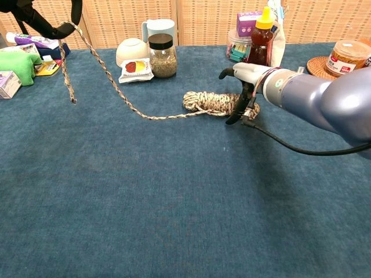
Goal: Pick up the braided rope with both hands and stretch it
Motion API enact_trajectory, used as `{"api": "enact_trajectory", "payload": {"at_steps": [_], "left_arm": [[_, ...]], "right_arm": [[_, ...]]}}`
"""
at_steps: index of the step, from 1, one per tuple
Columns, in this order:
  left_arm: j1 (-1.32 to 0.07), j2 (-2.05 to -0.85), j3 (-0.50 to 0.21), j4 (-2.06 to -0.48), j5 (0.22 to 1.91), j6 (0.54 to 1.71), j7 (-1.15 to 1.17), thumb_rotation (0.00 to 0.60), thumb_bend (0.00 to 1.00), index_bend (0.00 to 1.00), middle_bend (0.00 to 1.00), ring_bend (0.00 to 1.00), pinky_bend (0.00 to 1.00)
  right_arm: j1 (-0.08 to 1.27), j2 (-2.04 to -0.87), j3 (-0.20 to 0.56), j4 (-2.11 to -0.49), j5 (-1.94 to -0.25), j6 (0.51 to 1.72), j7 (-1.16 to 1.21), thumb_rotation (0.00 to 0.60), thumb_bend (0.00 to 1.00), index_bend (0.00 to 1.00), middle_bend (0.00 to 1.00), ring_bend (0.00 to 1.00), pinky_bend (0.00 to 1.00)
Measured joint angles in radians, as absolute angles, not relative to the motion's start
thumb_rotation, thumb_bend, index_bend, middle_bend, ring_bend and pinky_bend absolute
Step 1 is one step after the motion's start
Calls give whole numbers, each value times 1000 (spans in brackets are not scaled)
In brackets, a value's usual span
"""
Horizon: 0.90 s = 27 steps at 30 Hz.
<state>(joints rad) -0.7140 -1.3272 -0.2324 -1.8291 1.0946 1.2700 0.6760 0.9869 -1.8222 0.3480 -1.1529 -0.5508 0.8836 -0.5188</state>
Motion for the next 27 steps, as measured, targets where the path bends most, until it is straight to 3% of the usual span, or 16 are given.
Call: {"api": "enact_trajectory", "payload": {"at_steps": [10,16,19,21,24,27], "left_arm": [[-713,-1325,-232,-1807,1092,1257,646,600,405,630,0,0,0],[-712,-1320,-233,-1802,1093,1257,636,600,405,630,0,0,0],[-711,-1317,-234,-1801,1092,1256,632,600,404,630,0,0,0],[-710,-1315,-235,-1800,1090,1255,629,600,404,630,0,0,0],[-710,-1310,-239,-1802,1089,1256,623,600,403,630,0,0,0],[-709,-1307,-240,-1807,1090,1258,619,600,403,630,0,0,0]], "right_arm": [[996,-1861,349,-1091,-557,868,-509,600,24,296,230,165,368],[992,-1866,354,-1084,-573,847,-480,600,442,468,390,321,582],[986,-1862,356,-1092,-585,843,-463,600,748,598,488,411,677],[980,-1858,356,-1100,-603,844,-445,600,878,645,522,447,700],[964,-1844,355,-1121,-626,839,-412,600,979,669,538,470,712],[948,-1825,353,-1148,-651,835,-381,600,1000,679,539,474,716]]}}
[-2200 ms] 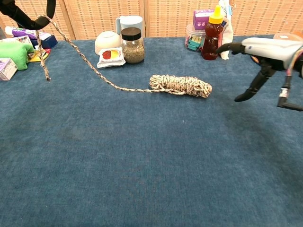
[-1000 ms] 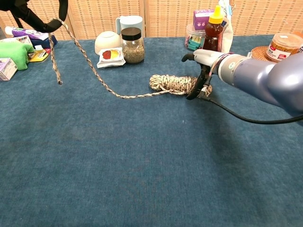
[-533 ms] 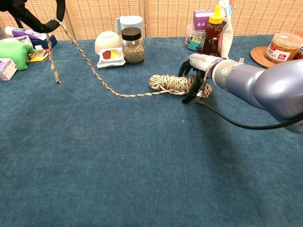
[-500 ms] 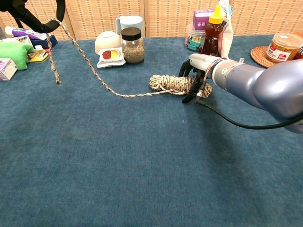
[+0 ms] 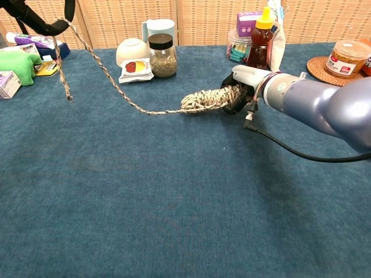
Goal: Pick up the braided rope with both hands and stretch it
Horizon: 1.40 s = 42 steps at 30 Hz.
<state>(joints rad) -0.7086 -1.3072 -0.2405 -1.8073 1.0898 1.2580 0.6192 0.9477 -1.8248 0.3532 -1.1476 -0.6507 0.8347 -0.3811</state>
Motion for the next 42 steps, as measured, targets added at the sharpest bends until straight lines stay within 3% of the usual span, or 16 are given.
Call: {"api": "enact_trajectory", "payload": {"at_steps": [14,27,31,42], "left_arm": [[-708,-1295,-247,-1859,1092,1272,628,600,403,630,0,0,0],[-709,-1283,-245,-1974,1098,1272,626,600,400,633,0,0,0],[-726,-1276,-285,-2039,1071,1274,627,600,400,638,0,0,0],[-846,-1339,-411,-2014,952,1284,671,600,400,646,0,0,0]], "right_arm": [[849,-1710,343,-1354,-809,892,-233,600,1000,697,554,500,737],[820,-1667,279,-1413,-836,949,-315,600,1000,704,557,503,737],[816,-1663,252,-1439,-843,949,-337,600,1000,705,556,503,737],[779,-1629,157,-1535,-960,963,-355,600,1000,705,557,503,737]]}}
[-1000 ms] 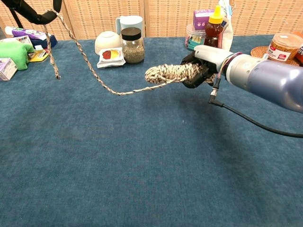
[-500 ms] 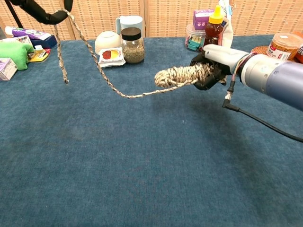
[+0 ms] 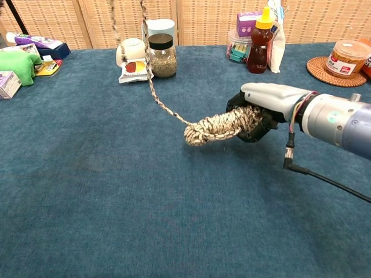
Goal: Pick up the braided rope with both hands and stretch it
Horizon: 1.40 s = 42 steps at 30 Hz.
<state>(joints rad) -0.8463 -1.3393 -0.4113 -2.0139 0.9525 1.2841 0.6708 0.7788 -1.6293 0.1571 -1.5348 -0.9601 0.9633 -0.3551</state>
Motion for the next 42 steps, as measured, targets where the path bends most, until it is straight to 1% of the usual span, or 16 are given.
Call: {"api": "enact_trajectory", "payload": {"at_steps": [6,11,18,24,27,31,37,42], "left_arm": [[-925,-1430,-449,-1937,894,1308,722,600,401,646,0,0,0],[-989,-1506,-474,-1826,848,1325,757,600,400,646,0,0,0],[-1061,-1600,-495,-1636,819,1316,752,600,400,646,0,0,0],[-1104,-1681,-500,-1457,796,1284,714,600,400,646,0,0,0],[-1108,-1718,-482,-1384,792,1263,682,600,400,646,0,0,0],[-1093,-1754,-431,-1313,803,1231,631,600,400,646,0,0,0],[-1059,-1780,-375,-1241,843,1195,577,600,399,646,0,0,0],[-1033,-1788,-332,-1215,892,1179,547,600,400,646,0,0,0]], "right_arm": [[748,-1570,112,-1650,-1065,960,-308,600,1000,706,557,503,736],[723,-1504,81,-1747,-1145,943,-223,600,1000,706,557,503,736],[703,-1417,73,-1867,-1240,908,-46,600,1000,708,561,503,736],[691,-1341,87,-1965,-1296,886,93,600,1000,709,561,503,736],[689,-1311,104,-1996,-1301,877,154,600,1000,708,561,503,736],[693,-1284,138,-2020,-1273,861,216,600,1000,708,561,503,736],[708,-1273,186,-2033,-1185,850,247,600,1000,708,561,503,736],[728,-1275,235,-2037,-1075,859,245,600,1000,708,561,503,736]]}}
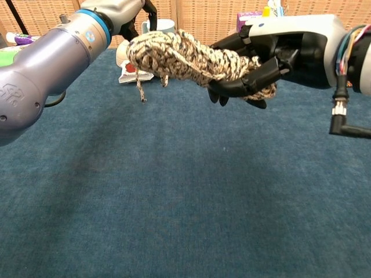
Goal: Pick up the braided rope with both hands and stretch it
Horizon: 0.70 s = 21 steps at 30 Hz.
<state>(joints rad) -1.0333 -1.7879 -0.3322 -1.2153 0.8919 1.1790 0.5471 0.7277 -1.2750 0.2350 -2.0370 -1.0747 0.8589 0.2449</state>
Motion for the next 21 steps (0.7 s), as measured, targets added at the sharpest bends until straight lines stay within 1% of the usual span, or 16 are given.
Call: {"api": "enact_trajectory", "payload": {"at_steps": [7,13,17,21], "left_arm": [[-991,-1786,-262,-1229,972,1178,537,600,400,646,0,0,0],[-949,-1760,-236,-1279,1017,1185,526,600,400,647,0,0,0],[-917,-1736,-220,-1307,1037,1187,498,600,400,648,0,0,0],[-898,-1720,-214,-1321,1053,1185,470,600,400,648,0,0,0]], "right_arm": [[774,-1295,303,-2023,-887,906,191,600,1000,709,562,509,736],[838,-1334,361,-1969,-670,965,113,600,1000,709,565,514,736],[899,-1383,404,-1875,-505,1021,45,600,1000,710,565,514,736],[954,-1436,432,-1783,-421,1075,-29,600,1000,710,565,514,736]]}}
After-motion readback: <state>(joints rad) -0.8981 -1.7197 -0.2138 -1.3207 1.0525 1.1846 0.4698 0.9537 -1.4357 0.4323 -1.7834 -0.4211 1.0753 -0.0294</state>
